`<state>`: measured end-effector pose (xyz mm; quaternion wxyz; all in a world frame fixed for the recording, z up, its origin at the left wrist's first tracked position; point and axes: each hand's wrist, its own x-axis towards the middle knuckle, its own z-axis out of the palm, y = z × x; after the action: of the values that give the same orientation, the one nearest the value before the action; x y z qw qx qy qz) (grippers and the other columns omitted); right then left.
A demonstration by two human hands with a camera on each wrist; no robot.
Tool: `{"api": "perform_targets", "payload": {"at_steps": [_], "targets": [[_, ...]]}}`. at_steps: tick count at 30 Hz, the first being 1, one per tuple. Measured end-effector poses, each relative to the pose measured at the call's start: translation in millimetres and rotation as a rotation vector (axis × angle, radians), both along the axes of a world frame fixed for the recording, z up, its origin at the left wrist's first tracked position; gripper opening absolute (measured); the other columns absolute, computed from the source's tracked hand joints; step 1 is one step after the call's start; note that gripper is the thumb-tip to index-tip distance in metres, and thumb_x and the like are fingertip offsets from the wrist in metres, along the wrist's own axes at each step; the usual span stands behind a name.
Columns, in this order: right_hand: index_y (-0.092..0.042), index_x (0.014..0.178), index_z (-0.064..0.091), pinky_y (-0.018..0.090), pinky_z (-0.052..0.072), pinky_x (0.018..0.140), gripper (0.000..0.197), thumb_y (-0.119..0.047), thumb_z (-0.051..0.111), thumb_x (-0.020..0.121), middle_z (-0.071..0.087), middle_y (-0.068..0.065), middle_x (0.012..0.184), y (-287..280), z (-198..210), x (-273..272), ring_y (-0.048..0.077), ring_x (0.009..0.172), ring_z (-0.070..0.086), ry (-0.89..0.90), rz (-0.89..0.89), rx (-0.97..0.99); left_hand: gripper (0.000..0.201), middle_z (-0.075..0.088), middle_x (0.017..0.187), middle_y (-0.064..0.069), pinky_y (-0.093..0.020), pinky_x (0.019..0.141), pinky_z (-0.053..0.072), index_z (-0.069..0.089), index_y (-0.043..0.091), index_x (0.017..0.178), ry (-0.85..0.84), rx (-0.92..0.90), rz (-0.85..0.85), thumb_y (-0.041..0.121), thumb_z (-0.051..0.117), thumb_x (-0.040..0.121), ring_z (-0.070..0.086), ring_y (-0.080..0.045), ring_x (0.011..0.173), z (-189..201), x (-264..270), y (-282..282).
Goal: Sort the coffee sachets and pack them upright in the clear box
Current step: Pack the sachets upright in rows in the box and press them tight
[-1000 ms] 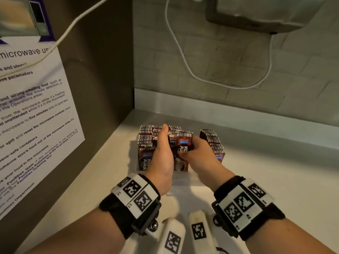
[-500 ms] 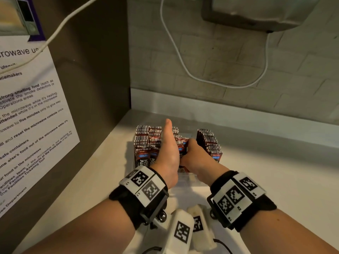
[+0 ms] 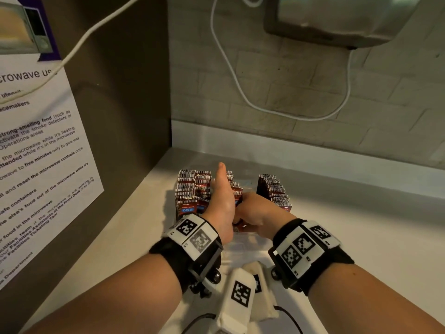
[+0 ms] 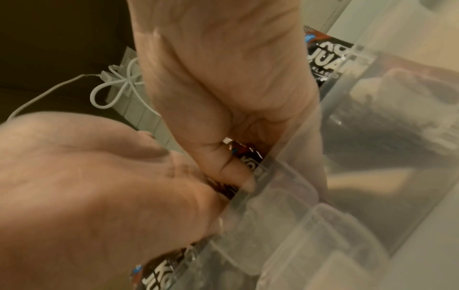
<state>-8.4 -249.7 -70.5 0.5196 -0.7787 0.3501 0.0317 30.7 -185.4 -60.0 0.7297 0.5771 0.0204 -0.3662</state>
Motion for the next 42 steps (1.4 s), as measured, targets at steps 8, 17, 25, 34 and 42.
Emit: {"api": "perform_targets", "payload": {"at_steps": [8, 17, 25, 34, 42], "targets": [[-0.003, 0.106, 0.055, 0.031, 0.047, 0.063, 0.039, 0.022, 0.045, 0.078, 0.057, 0.018, 0.086, -4, 3, -5, 0.025, 0.074, 0.056, 0.010, 0.079, 0.032, 0.076, 0.072, 0.104, -0.013, -0.049, 0.096, 0.050, 0.069, 0.013, 0.108, 0.106, -0.039, -0.070, 0.079, 0.044, 0.079, 0.068, -0.031, 0.098, -9, 15, -3], [-0.009, 0.117, 0.053, 0.038, 0.046, 0.071, 0.054, 0.024, 0.044, 0.076, 0.058, 0.019, 0.093, -7, 0, -6, 0.029, 0.083, 0.056, -0.019, 0.071, 0.082, 0.088, 0.068, 0.113, -0.015, -0.050, 0.102, 0.044, 0.064, 0.015, 0.119, 0.118, -0.016, -0.179, 0.086, 0.034, 0.076, 0.064, -0.032, 0.106, -14, 20, -8], [-0.004, 0.119, 0.046, 0.032, 0.045, 0.057, 0.055, 0.019, 0.051, 0.070, 0.058, 0.018, 0.088, -14, -1, -10, 0.027, 0.071, 0.057, -0.036, -0.066, -0.001, 0.061, 0.069, 0.108, -0.011, -0.044, 0.098, 0.047, 0.063, 0.021, 0.083, 0.105, -0.045, -0.249, 0.076, 0.036, 0.086, 0.063, -0.028, 0.106, -13, 11, -20], [-0.012, 0.125, 0.037, 0.042, 0.051, 0.089, 0.056, 0.007, 0.060, 0.077, 0.060, 0.011, 0.101, -7, -5, -10, 0.028, 0.096, 0.060, -0.073, -0.150, -0.088, 0.059, 0.072, 0.107, -0.009, -0.037, 0.079, 0.050, 0.069, 0.022, 0.091, 0.092, -0.080, -0.190, 0.072, 0.037, 0.088, 0.066, -0.026, 0.100, -14, 4, -26], [-0.010, 0.124, 0.039, 0.045, 0.052, 0.086, 0.054, 0.003, 0.061, 0.076, 0.061, 0.014, 0.105, -3, -4, -12, 0.031, 0.099, 0.060, -0.076, -0.168, -0.121, 0.056, 0.073, 0.102, -0.010, -0.042, 0.090, 0.050, 0.068, 0.021, 0.084, 0.119, -0.088, -0.162, 0.069, 0.038, 0.090, 0.066, -0.027, 0.098, -18, 5, -29]]}}
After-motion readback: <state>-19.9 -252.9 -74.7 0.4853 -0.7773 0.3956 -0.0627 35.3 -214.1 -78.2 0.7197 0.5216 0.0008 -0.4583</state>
